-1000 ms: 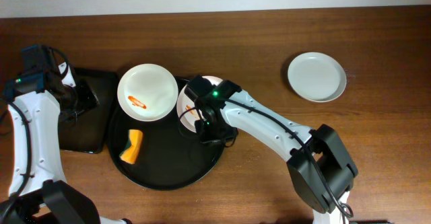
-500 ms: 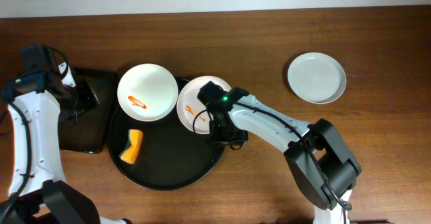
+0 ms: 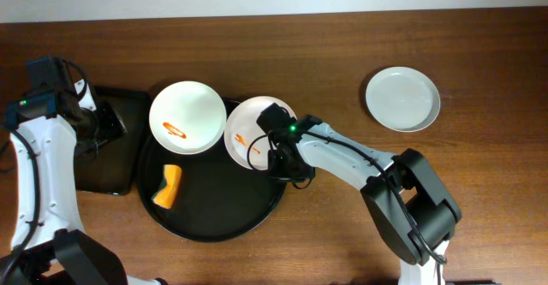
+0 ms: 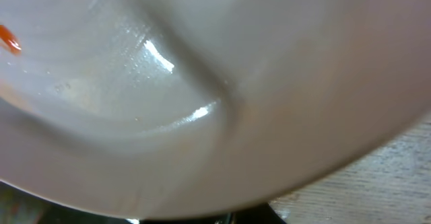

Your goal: Clean dirty plates on tray and stack at the side

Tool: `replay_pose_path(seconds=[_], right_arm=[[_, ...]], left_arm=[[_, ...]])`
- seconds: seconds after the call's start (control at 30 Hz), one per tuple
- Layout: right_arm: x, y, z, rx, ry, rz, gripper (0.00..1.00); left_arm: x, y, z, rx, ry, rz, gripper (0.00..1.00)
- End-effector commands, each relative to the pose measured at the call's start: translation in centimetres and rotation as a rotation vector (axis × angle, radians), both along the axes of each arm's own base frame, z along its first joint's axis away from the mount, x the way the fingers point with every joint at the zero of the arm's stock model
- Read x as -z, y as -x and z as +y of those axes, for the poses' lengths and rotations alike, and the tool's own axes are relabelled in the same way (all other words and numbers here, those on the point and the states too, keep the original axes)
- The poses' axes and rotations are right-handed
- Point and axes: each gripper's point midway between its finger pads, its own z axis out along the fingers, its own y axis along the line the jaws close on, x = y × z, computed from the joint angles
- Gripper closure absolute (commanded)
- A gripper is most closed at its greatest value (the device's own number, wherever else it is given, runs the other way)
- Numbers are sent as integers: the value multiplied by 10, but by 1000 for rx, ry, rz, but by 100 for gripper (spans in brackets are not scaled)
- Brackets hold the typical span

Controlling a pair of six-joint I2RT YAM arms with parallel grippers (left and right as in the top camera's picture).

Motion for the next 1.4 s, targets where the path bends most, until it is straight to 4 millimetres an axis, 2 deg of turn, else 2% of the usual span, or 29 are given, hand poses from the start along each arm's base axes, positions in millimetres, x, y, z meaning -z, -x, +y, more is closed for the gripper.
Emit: replay_pose_path(seconds=[0.0,0.23,0.43,0.77,0.87,0.93,1.0,1.07,1.1,1.2,1.23,1.27,1.37], right_arm=[[1,-9,-12,49,1,-1,85],[1,-42,-55,190,-5,-10,90],[0,-68,-87,310,-26,-36,91],[-1,-95,-139,460,-37,-65,91],[-1,-97,-146,456,-34,-69,90],[-1,-97,-147,411,-32,-76,64],[-6,-97,-146,381,-35,-84,51],[-25,-100,-145,331,-40,-114,48],[-44,-100,-145,299,-41,-129,47],[-78,-96,-146,272,-43,-144,46],[-87,-92,-146,267,-51,-143,44],[-92,-88,-141,242,-77,-135,43],[-94,-71,-136,226,-105,-68,42]], left_arm=[[-13,-2,2,10,-22,-33,55],[-14,-5,-5,24,17,-51,55],[-14,-5,-5,24,17,-52,55],[-14,-5,-5,24,17,-52,55],[-14,-5,-5,24,16,-51,55],[-13,-4,-6,55,6,-50,55],[-13,-5,-5,164,-33,-52,51],[-14,-10,-3,276,-85,-69,51],[-15,-14,-1,291,-98,-84,52],[-13,-14,-2,291,-96,-80,52],[-6,-11,-2,299,-89,-61,53],[2,-9,-2,301,-86,-38,59],[37,-9,1,299,-71,21,60]])
